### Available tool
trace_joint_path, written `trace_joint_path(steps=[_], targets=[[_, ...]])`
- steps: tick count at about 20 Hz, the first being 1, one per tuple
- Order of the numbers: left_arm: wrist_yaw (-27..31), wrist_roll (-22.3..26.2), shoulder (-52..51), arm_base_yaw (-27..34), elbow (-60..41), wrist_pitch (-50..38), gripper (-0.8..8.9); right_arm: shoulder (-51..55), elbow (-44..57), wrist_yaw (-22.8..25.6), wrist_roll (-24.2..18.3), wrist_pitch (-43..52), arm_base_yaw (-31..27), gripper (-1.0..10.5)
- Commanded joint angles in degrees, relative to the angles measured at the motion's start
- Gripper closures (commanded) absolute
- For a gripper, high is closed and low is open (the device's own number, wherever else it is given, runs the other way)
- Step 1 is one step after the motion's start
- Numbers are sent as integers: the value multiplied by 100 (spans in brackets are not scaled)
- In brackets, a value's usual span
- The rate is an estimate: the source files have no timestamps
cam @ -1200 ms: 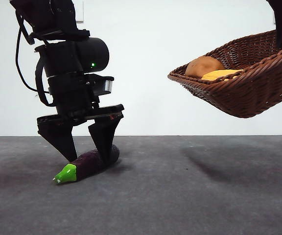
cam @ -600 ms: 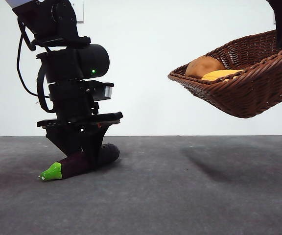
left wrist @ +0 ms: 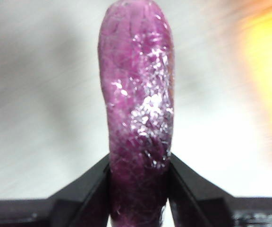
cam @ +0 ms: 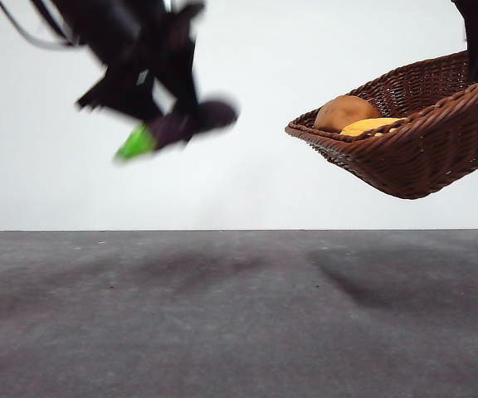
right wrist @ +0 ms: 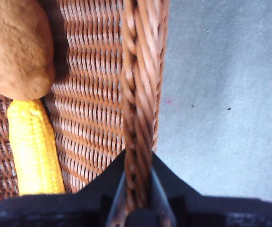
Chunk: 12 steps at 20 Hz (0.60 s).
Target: Help me put the vegetables on the table into the basket
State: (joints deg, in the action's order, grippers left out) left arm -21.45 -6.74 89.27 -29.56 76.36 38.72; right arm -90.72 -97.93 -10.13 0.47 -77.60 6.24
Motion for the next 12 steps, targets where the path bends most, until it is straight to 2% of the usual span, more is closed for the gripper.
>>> trace_joint_path(steps=[1, 3, 5, 7, 9, 12], targets=[[-616, -857, -380, -186, -42, -634, 823, -20, -4, -105, 103, -136, 24, 959], [-748, -1427, -579, -389, -42, -1325, 823, -20, -4, -184, 111, -133, 107, 959], [-750, -1738, -590, -619, -42, -1666, 822, -20, -4, -522, 107, -133, 184, 959], [-730, -1770, -518, -848, -42, -1593, 816, -20, -4, -754, 107, -125, 361, 959], [-610, -1777, -424, -1147, -42, -1572, 816, -20, -4, -767, 114, -81, 535, 959], [61, -2015, -374, -1475, -42, -1569, 814, -20, -4, -769, 249, 11, 778, 959]])
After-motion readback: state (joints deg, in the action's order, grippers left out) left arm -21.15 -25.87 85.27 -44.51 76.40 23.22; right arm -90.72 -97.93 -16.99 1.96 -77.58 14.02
